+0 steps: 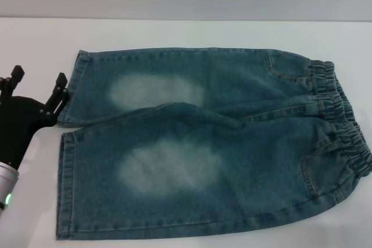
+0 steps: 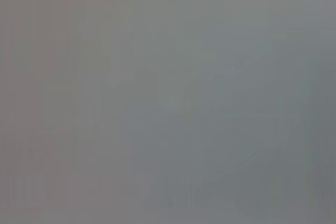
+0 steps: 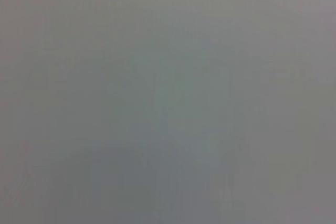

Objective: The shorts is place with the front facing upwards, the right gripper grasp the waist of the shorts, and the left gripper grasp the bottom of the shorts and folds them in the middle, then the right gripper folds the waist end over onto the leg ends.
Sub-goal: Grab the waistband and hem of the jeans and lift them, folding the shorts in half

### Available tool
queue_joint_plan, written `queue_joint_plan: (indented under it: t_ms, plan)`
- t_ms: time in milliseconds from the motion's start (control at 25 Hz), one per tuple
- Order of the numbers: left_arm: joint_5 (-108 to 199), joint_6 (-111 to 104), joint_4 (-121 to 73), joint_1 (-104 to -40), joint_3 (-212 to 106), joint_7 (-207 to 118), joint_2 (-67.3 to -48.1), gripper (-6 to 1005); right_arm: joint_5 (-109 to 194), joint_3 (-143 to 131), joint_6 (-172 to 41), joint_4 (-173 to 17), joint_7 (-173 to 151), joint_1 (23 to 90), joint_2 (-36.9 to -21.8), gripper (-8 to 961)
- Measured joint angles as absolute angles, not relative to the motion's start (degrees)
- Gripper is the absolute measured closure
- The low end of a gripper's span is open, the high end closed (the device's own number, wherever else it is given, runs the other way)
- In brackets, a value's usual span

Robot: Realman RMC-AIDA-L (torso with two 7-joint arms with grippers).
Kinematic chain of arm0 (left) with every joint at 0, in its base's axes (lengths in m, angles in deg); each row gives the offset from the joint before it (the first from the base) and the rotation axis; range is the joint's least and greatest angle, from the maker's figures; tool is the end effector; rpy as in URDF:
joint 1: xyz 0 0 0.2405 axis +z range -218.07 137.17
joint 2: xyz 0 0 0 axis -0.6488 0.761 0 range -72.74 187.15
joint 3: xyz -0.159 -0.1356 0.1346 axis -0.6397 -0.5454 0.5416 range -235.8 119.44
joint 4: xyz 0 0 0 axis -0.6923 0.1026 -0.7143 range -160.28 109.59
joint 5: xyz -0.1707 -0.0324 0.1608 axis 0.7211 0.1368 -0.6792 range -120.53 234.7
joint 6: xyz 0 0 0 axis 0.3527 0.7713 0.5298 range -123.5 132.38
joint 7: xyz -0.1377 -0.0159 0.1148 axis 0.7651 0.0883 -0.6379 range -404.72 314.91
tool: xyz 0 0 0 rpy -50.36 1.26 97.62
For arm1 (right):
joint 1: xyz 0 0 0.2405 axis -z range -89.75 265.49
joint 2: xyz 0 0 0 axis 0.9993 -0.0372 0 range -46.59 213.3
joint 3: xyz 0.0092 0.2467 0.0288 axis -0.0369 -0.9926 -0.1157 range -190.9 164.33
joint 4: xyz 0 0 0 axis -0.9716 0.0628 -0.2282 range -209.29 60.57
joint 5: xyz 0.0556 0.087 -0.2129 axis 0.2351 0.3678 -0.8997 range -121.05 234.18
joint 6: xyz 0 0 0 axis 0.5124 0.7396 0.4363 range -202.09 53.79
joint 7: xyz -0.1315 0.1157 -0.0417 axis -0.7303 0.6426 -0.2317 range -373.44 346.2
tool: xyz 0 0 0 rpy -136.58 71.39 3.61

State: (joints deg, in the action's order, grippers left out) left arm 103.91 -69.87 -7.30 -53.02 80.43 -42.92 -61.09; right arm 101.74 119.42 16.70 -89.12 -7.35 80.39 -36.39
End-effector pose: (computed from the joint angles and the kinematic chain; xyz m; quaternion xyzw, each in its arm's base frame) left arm -0.3345 0.3079 -0.0479 -0.7091 -0.1997 -0.3121 0.5999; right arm 0.3375 0.2667 -0.0048 -0.6296 0.1697 0.3857 0.6527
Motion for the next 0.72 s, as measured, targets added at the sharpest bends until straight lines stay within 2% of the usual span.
queue_joint_plan:
  t_ms: [400, 720]
  plan:
    - [103.95, -68.80, -7.11, -53.40, 80.16, -42.32, -61.13, 162, 101.92, 119.37, 16.97, -89.64, -7.33, 80.77, -36.45, 128]
    - [102.76, -66.66, -7.10, -54.65, 80.51, -34.93, -60.52, 164, 101.54, 119.55, 4.25, -93.92, -5.00, 79.23, -35.87, 129]
